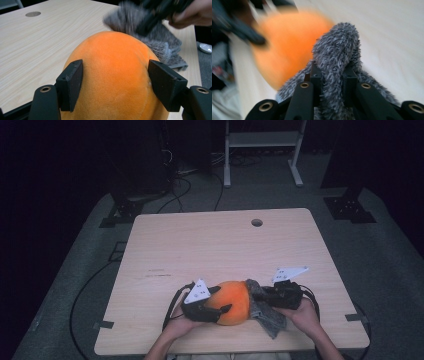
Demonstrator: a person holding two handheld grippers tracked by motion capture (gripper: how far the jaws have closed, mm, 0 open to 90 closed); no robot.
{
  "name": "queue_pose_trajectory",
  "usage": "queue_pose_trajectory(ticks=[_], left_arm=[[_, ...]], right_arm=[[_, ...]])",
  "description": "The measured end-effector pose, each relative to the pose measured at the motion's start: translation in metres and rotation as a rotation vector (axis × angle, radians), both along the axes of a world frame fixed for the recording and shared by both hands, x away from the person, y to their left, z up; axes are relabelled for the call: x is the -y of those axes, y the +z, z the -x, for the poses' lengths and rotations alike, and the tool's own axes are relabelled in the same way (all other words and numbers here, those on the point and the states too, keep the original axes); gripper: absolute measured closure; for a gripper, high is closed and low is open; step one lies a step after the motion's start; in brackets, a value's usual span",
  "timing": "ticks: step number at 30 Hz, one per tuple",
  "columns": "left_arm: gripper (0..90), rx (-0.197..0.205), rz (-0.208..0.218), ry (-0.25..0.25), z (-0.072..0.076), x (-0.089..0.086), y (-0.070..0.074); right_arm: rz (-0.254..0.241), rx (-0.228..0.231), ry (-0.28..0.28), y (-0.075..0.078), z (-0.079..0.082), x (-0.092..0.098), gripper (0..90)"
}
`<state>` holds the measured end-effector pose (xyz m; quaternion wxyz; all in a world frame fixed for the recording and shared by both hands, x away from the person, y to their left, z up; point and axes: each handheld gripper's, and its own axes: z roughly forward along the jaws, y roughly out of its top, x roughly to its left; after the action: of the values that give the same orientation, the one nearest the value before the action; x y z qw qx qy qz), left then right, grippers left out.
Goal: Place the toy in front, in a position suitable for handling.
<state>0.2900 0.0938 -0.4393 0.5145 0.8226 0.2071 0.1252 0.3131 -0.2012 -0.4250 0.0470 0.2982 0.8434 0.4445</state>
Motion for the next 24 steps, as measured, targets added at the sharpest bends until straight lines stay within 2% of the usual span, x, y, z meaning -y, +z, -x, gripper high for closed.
queue_pose_trajectory(ticks=[2,3,5,8,10,11,13,15,16,18,19,21,23,24], left_arm=[[29.9,0.002,0.0,-0.004,0.001,0.0,0.0],[30.0,0.003,-0.001,-0.007,0.001,-0.001,0.0],[29.9,0.003,-0.001,-0.013,0.002,-0.002,0.0],[29.9,0.0,0.0,-0.012,0.002,-0.002,0.0],[29.9,0.004,-0.002,-0.016,0.002,-0.001,0.0],[29.9,0.009,-0.005,-0.018,0.003,0.0,0.001],[29.6,0.022,-0.019,-0.019,0.004,0.003,0.002],[29.6,0.027,-0.024,-0.023,0.005,0.006,0.002],[29.7,0.03,-0.028,-0.023,0.006,0.008,0.002],[29.5,0.033,-0.028,-0.02,0.006,0.009,0.002],[29.5,0.03,-0.029,-0.019,0.007,0.008,0.001],[29.6,0.029,-0.028,-0.021,0.006,0.008,0.001],[29.5,0.028,-0.03,-0.021,0.006,0.008,0.001],[29.5,0.03,-0.031,-0.021,0.006,0.008,0.001]], right_arm=[[-0.059,0.035,0.022,0.01,0.002,-0.004,75.5],[-0.057,0.05,0.028,0.013,0.002,-0.007,75.5],[-0.019,0.044,0.036,0.009,0.002,-0.013,75.5],[0.013,-0.014,0.026,-0.005,-0.003,-0.009,75.5],[0.07,-0.02,0.019,-0.008,-0.002,-0.005,75.5],[0.079,-0.022,0.016,-0.008,0.0,-0.003,75.6],[0.041,0.001,0.024,0.001,0.006,-0.002,75.7],[-0.025,0.04,0.047,0.014,0.011,-0.007,75.7],[-0.041,0.057,0.06,0.019,0.013,-0.011,75.6],[-0.035,0.07,0.066,0.022,0.013,-0.016,75.6],[0.004,0.073,0.074,0.017,0.012,-0.022,75.6],[0.011,0.058,0.069,0.013,0.01,-0.02,75.8],[0.064,0.057,0.059,0.01,0.01,-0.016,75.8],[0.074,0.055,0.057,0.009,0.011,-0.014,75.7]])
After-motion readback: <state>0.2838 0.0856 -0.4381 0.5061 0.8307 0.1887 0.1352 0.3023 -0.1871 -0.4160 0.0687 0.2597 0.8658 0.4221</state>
